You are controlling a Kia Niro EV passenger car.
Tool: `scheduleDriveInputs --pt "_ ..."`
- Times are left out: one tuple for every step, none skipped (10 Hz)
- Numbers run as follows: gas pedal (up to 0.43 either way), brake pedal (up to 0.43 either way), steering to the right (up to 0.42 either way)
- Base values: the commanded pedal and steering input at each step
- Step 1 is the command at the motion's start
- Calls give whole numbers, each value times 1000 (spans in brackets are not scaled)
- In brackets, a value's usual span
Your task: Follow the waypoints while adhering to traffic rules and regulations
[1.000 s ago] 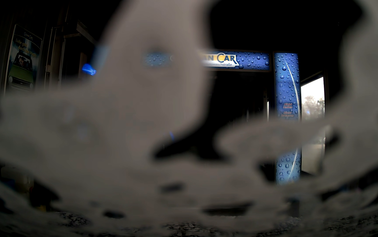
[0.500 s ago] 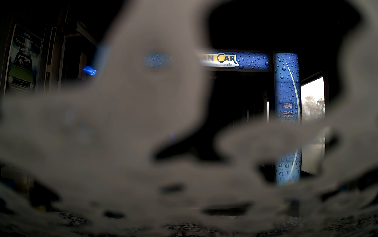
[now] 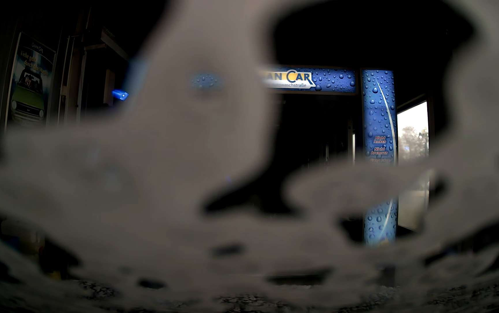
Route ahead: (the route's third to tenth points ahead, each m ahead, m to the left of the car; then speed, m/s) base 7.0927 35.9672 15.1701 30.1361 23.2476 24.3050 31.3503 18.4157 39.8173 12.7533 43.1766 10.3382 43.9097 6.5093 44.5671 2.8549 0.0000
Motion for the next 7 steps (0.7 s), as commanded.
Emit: scheduleDriveInputs --pt "0 0 -14" --pt "0 0 -14" --pt "0 0 -15" --pt "0 6 -14" --pt "0 0 -14" --pt "0 0 -14" --pt "0 0 -14"
